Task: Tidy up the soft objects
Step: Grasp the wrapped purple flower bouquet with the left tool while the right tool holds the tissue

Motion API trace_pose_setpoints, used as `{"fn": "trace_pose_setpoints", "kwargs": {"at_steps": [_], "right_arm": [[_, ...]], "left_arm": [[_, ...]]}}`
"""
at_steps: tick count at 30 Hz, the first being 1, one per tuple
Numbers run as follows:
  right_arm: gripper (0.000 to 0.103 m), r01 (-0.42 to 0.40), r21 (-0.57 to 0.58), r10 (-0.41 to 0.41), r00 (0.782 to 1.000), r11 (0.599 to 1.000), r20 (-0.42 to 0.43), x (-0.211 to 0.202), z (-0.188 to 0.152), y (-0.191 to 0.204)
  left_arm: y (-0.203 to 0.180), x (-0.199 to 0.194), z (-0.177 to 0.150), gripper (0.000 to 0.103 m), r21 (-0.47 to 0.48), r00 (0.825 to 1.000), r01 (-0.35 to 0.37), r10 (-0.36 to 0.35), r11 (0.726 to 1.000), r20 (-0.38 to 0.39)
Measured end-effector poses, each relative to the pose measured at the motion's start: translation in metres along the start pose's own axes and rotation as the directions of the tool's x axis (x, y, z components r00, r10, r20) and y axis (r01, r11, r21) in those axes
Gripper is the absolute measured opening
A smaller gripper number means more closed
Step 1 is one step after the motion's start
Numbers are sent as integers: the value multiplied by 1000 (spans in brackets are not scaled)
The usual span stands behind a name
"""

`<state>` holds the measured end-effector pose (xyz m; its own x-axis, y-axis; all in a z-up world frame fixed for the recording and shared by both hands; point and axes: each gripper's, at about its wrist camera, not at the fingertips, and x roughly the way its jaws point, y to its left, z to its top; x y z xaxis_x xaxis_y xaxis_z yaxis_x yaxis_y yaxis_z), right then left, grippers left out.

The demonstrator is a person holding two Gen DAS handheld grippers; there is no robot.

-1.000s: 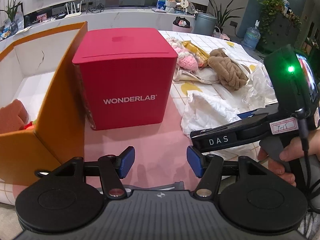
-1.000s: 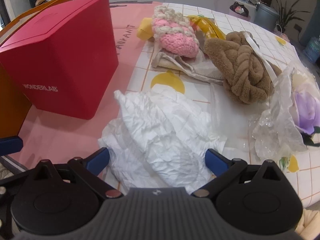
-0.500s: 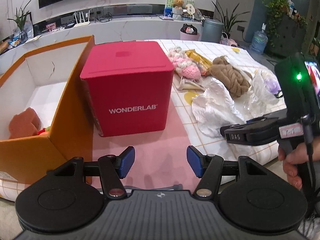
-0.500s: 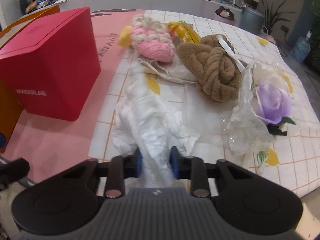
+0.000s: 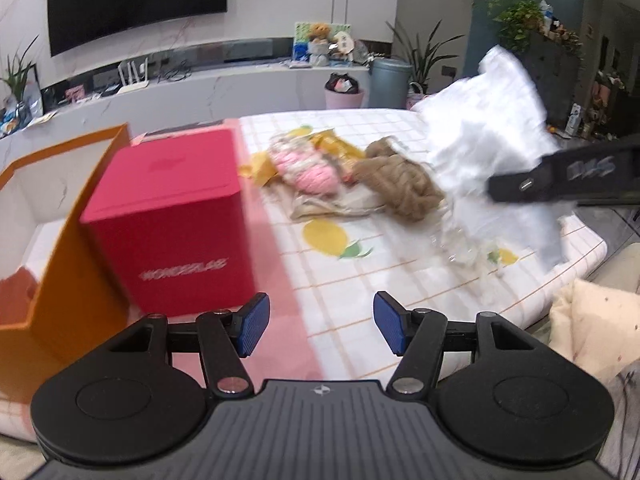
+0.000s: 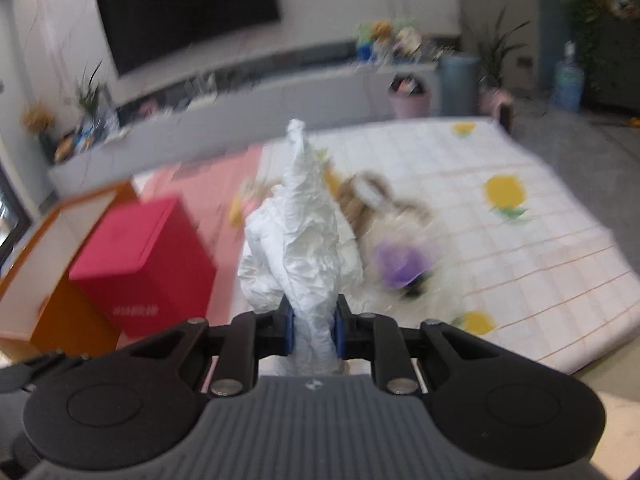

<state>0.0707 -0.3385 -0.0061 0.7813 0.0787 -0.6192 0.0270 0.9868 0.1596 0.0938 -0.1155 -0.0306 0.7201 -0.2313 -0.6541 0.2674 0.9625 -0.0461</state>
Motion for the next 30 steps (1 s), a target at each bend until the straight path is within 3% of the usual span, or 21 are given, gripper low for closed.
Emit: {"fn": "trace_pose_setpoints", "kwargs": {"at_steps": [3, 7, 11, 14, 18, 21, 26, 30], "right_arm": [[17, 69, 13, -70, 993, 998, 95, -26, 3, -17], [17, 142, 99, -155, 977, 985, 143, -38, 5, -46], [17, 191, 144, -203, 976, 971, 75, -18, 0, -73], [17, 158, 221, -162, 987, 962, 0, 1, -5, -91], [17, 188, 182, -185, 982, 965, -31, 15, -7, -92], [17, 184, 182, -175, 982, 966, -64, 27, -8, -94], [17, 269, 146, -259, 962, 952, -90, 36, -9, -95], [18, 270, 155, -256, 961, 950, -106, 39, -11, -98]], "left_arm": [[-13, 10, 6, 70, 0, 999, 30, -30, 1000, 16], [-33, 29, 14, 71, 20, 997, 72, -73, 997, 14], [-56, 48, 17, 71, 50, 993, 117, -118, 992, 16], [-70, 62, 17, 71, 88, 983, 185, -186, 979, -2], [-84, 77, 14, 71, 120, 966, 245, -253, 962, 60], [-97, 91, 13, 71, 165, 955, 281, -292, 945, 45], [-107, 121, 12, 70, 117, 957, 284, -288, 952, 22], [-110, 131, 17, 71, 83, 959, 272, -277, 959, 56]]}}
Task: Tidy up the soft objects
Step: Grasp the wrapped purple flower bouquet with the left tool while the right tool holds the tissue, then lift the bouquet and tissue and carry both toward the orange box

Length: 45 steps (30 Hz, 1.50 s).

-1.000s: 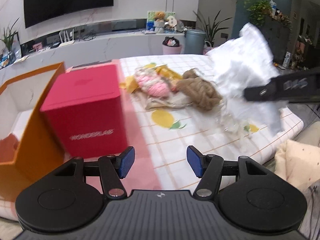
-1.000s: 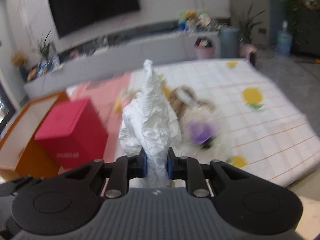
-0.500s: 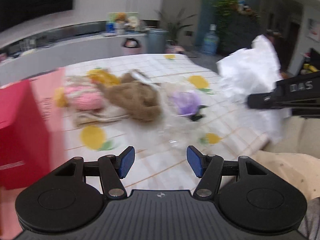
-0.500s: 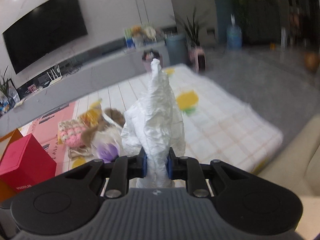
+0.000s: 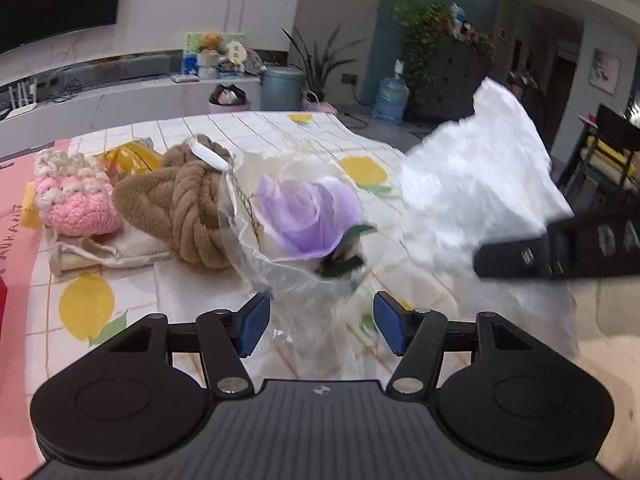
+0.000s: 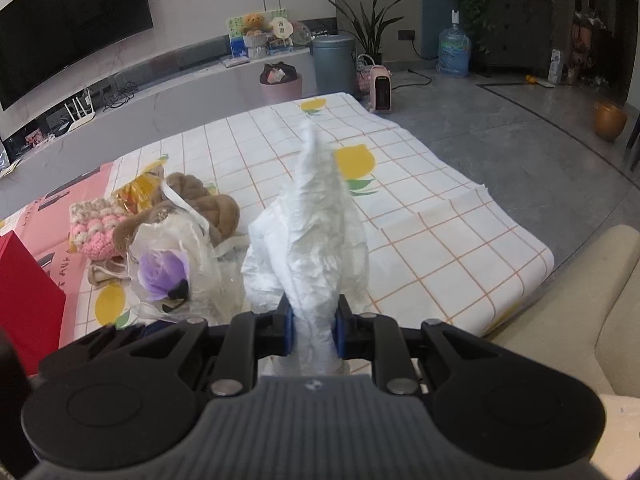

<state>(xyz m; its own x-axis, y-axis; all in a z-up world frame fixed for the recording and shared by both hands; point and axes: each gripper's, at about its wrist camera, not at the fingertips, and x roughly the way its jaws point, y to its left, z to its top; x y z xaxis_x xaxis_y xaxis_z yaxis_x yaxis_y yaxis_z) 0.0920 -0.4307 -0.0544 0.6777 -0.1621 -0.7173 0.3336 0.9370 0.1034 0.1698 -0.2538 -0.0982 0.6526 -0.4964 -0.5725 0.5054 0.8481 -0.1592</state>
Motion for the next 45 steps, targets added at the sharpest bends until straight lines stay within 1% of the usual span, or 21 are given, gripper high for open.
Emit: {"fn": "trace_pose_setpoints", "kwargs": {"at_steps": [2, 6, 7, 8, 10, 12, 14, 16, 17, 20, 22, 24, 28, 31, 32, 33, 34, 35, 38, 42, 45], "right_arm": [[18, 9, 12, -9, 1000, 1000, -11, 3, 0, -2], [18, 10, 19, -9, 1000, 1000, -27, 7, -1, -4], [18, 12, 17, -11, 1000, 1000, -27, 8, -1, -2], [18, 11, 15, -10, 1000, 1000, -27, 8, -1, -2], [18, 8, 16, -7, 1000, 1000, -28, 8, -1, -1], [19, 8, 20, -8, 999, 1000, -31, 9, -1, -2], [19, 9, 24, -8, 999, 1000, -36, 11, 0, -4], [19, 6, 22, -6, 999, 1000, -40, 11, 0, -4], [19, 3, 21, -2, 999, 1000, -40, 11, 0, -3], [19, 0, 17, 1, 999, 1000, -40, 11, -1, -3], [19, -4, 17, 5, 999, 1000, -40, 11, 0, -3], [19, -9, 18, 9, 999, 1000, -39, 10, 0, -4], [19, -15, 17, 16, 999, 1000, -38, 11, -1, -5], [19, -19, 14, 20, 999, 1000, -44, 12, -2, -4], [19, -21, 13, 22, 999, 1000, -45, 12, -2, -4], [19, -23, 12, 23, 999, 1000, -46, 13, -1, -4], [19, -23, 11, 24, 999, 1000, -48, 13, -1, -4], [19, -23, 11, 24, 998, 1000, -51, 14, -1, -4], [19, -26, 9, 26, 998, 1000, -55, 16, -2, -4], [19, -38, -4, 37, 998, 999, -55, 16, -3, -1], [19, -60, -24, 59, 997, 998, -42, 14, -3, 2]], "left_arm": [[1, 4, 4, 70, -15, 1000, 2, -2, 1000, 14], [4, 6, 9, 65, -37, 999, 8, -6, 999, 47], [6, 5, 10, 61, -51, 999, 2, 1, 999, 55], [8, 6, 11, 57, -66, 998, -9, 12, 998, 55], [12, 10, 12, 57, -90, 999, -16, 18, 996, 26], [15, 11, 11, 58, -99, 1000, 0, 1, 995, 7], [15, 7, 9, 65, -97, 1000, -6, 8, 995, 19], [15, 0, 7, 67, -94, 998, -9, 15, 996, 63], [15, -3, 6, 69, -94, 996, -4, 12, 996, 83], [15, -10, 4, 73, -96, 993, 20, -9, 995, 115], [18, -10, 2, 73, -131, 992, -3, 20, 991, 125], [23, -7, 3, 74, -177, 991, -10, 33, 984, 126], [37, 7, 11, 74, -279, 994, 23, 8, 960, 110], [45, 12, 12, 70, -350, 991, 55, -7, 935, 136], [49, 13, 11, 57, -365, 989, 71, -18, 928, 147], [52, 13, 9, 52, -382, 987, 83, -24, 921, 156], [53, 11, 8, 49, -386, 987, 85, -24, 918, 162], [54, 9, 5, 44, -378, 985, 84, -20, 922, 170], [48, -2, 3, 43, -322, 981, 62, 1, 945, 192], [37, -28, 6, 43, -233, 976, 48, 4, 971, 219], [27, -52, 9, 43, -148, 969, 8, 29, 989, 243]]}}
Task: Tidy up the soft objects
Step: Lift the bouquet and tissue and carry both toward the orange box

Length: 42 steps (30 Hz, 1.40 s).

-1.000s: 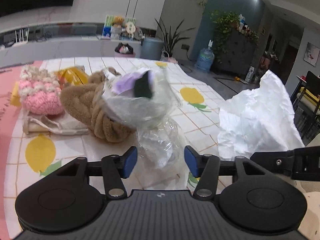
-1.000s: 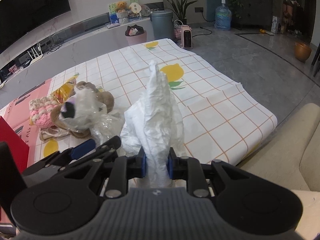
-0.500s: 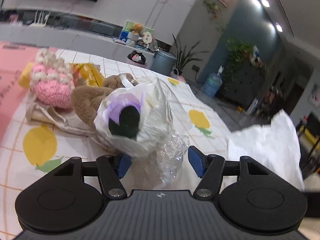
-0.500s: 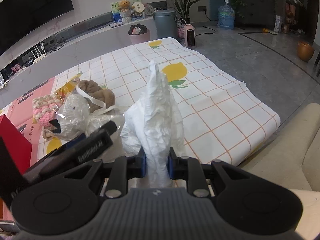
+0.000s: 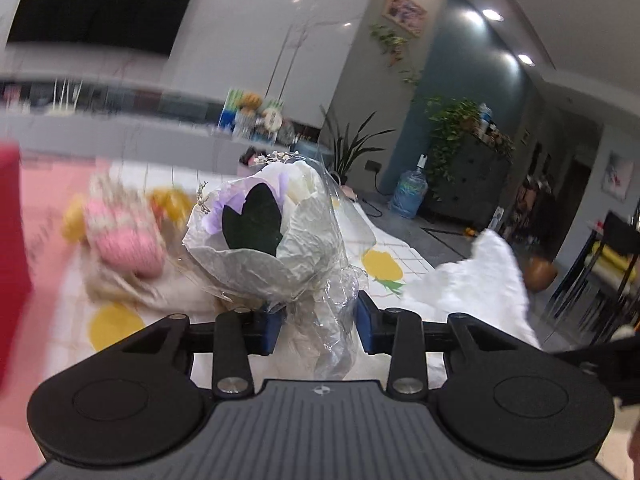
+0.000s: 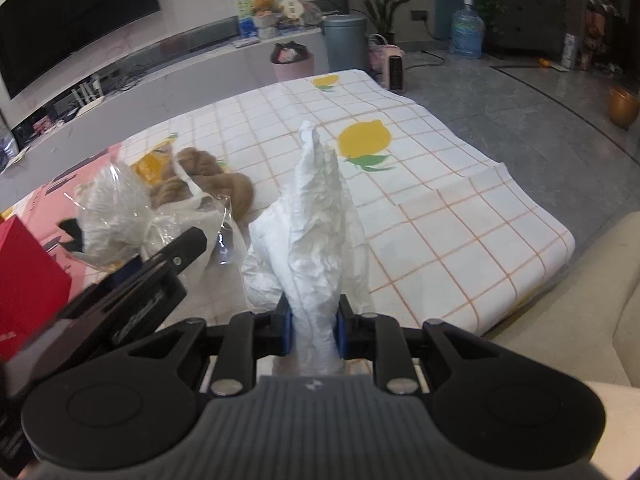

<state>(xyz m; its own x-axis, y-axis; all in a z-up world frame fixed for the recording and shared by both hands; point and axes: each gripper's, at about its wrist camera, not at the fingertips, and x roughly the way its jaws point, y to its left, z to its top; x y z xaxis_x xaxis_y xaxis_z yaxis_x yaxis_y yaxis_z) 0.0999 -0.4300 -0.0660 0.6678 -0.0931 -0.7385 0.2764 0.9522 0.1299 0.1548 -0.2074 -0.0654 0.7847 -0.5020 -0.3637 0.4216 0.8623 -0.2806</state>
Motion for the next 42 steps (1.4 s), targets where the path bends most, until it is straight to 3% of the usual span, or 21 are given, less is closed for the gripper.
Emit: {"fn": "trace_pose_setpoints", "kwargs": {"at_steps": [6, 19, 24, 31, 35, 39, 42], "right_arm": [[19, -34, 21, 34, 999, 999, 17, -7, -3, 0], [19, 2, 29, -3, 999, 1000, 38, -15, -7, 7], [19, 10, 26, -12, 997, 1000, 78, -24, -7, 7], [19, -5, -20, 7, 993, 1000, 120, -36, -7, 15], [19, 2, -23, 1, 990, 1000, 144, -43, -7, 16], [19, -22, -69, 38, 973, 997, 228, -65, -6, 32], [19, -90, -155, 129, 955, 984, 266, -94, -2, 74]], "left_arm": [[-3, -37, 18, 43, 55, 999, -35, 33, 998, 43], [-1, -106, 62, 43, 113, 982, -126, 108, 986, 152], [11, -142, 83, 43, 125, 952, -225, 190, 966, 241], [54, -189, 98, 43, 132, 906, -354, 305, 926, 293], [86, -201, 92, 43, 127, 884, -430, 388, 894, 262], [123, -201, 87, 43, 86, 889, -441, 421, 894, 181], [145, -196, 84, 43, 79, 889, -450, 438, 889, 137]]}}
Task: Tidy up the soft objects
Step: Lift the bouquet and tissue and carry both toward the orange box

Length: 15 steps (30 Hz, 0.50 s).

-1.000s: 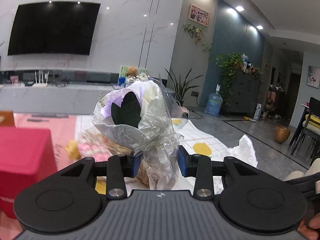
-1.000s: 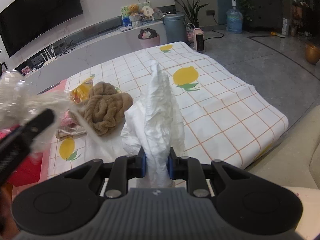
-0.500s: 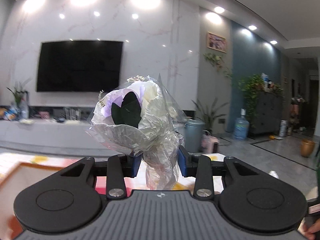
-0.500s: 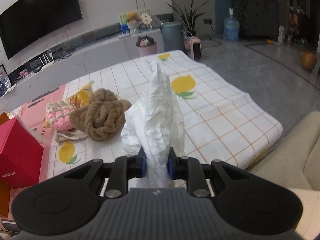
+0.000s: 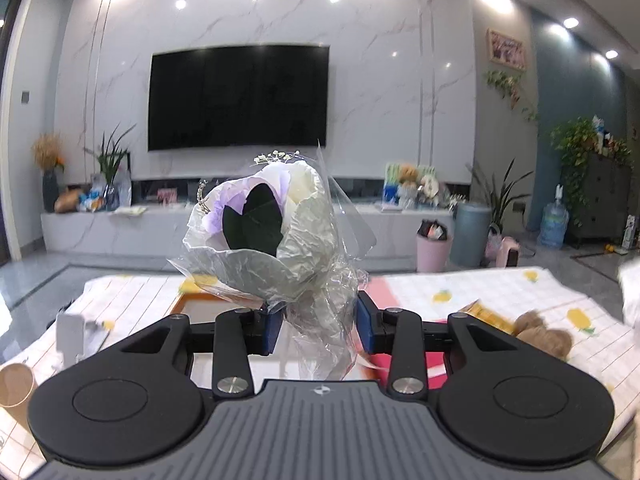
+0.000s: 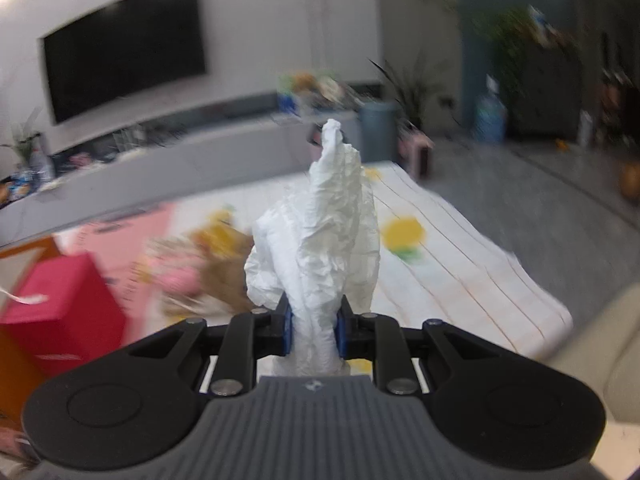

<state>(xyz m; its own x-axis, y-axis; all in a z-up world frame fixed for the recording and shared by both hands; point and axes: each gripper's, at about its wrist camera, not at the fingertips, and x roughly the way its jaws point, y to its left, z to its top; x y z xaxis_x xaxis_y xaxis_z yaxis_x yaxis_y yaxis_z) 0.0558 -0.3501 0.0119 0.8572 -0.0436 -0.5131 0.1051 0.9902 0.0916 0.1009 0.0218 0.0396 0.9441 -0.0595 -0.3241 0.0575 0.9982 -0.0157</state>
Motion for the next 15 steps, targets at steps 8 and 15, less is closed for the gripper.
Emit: {"fn": "trace_pose_setpoints", "kwargs": {"at_steps": [8, 15], "right_arm": [[19, -301, -196, 303, 953, 933, -21, -12, 26, 181], [19, -455, -205, 413, 884, 866, -217, 34, 8, 286]], "left_arm": [[60, 30, -16, 43, -58, 968, -1, -14, 998, -252], [93, 47, -35, 43, 65, 898, -8, 36, 998, -439]]}}
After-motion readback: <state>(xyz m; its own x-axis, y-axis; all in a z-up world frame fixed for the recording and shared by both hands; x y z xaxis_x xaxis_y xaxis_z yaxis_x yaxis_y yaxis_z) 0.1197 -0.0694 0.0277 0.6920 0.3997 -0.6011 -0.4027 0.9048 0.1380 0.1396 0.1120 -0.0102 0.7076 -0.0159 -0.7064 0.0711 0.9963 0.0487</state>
